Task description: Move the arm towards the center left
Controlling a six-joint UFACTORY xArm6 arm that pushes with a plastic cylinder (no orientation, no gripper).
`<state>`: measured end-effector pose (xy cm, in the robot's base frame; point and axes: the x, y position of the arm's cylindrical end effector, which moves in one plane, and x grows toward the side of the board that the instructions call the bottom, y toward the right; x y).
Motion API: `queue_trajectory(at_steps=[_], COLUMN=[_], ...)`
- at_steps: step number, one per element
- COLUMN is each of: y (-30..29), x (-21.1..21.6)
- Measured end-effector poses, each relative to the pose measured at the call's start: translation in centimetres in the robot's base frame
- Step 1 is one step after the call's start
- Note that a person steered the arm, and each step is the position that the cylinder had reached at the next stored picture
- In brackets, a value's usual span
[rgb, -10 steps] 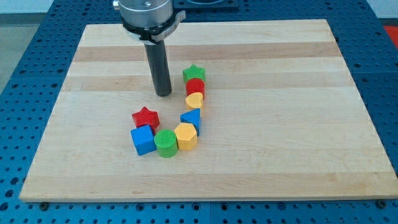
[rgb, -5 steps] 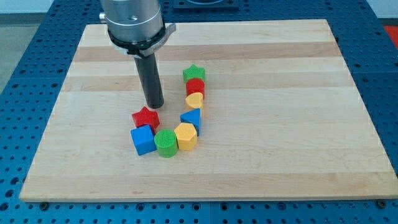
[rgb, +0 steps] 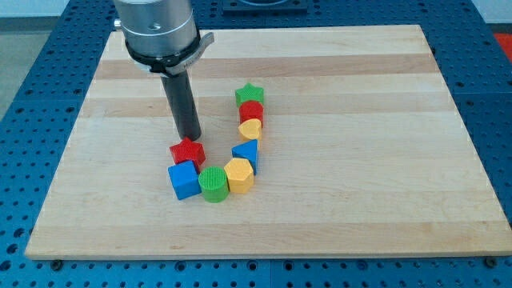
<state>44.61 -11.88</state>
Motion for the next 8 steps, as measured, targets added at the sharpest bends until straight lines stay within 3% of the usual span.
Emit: queue_trajectory(at_steps=[8], y=[-3.4], x=[0.1])
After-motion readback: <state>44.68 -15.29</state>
